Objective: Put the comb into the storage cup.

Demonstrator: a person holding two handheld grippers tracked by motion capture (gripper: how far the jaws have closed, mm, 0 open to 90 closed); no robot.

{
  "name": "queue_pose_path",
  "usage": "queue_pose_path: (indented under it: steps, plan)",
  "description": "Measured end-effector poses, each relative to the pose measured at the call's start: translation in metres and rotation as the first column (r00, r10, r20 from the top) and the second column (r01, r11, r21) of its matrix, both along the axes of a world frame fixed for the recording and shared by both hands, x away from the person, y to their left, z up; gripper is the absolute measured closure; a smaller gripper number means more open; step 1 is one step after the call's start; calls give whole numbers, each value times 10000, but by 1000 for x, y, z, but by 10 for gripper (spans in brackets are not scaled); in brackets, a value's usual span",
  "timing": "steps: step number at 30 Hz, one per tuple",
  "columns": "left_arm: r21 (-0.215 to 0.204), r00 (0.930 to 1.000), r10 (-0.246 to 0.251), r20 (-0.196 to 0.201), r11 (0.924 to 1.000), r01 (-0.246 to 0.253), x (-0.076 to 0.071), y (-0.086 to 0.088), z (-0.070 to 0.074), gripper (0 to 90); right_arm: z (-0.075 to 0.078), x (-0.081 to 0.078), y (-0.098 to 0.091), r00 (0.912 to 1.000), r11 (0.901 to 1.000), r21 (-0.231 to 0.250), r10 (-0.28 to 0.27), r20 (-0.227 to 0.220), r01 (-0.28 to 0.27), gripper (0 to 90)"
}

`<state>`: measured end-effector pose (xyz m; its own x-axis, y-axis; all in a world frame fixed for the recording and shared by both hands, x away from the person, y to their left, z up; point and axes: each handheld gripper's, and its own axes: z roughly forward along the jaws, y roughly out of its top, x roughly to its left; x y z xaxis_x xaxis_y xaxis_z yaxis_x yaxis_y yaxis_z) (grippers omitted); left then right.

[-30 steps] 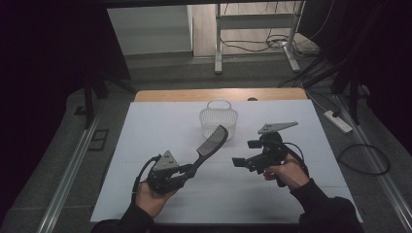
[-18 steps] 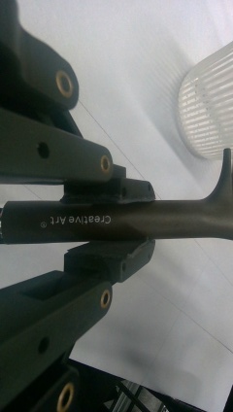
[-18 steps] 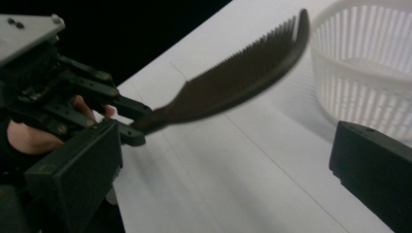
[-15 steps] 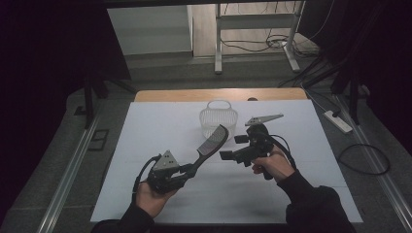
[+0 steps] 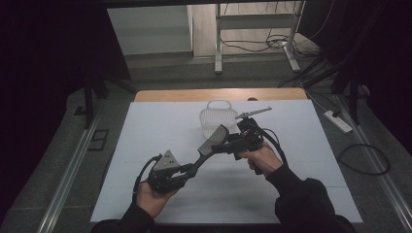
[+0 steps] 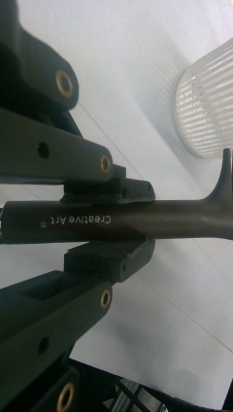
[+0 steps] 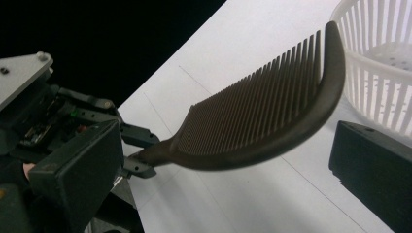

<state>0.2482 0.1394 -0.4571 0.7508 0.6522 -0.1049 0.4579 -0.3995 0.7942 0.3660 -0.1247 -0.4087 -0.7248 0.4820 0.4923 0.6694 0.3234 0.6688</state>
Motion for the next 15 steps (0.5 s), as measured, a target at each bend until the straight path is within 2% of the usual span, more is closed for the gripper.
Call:
queue_pose_path:
  steps: [10,13,15]
  plan:
    - [47,10000,22,76,10000,-23,-1,-1,0,722,-4,3,3,9995,10000,-4,16,-306,-16,8]
    - [112,9999,41,117,9999,-42,-1,-1,0,722,-5,4,3,9993,9999,94,-36,-362,39,96]
    - [170,9999,51,126,9998,-53,-1,-1,0,722,-5,5,1,9991,9997,228,-55,-413,64,190]
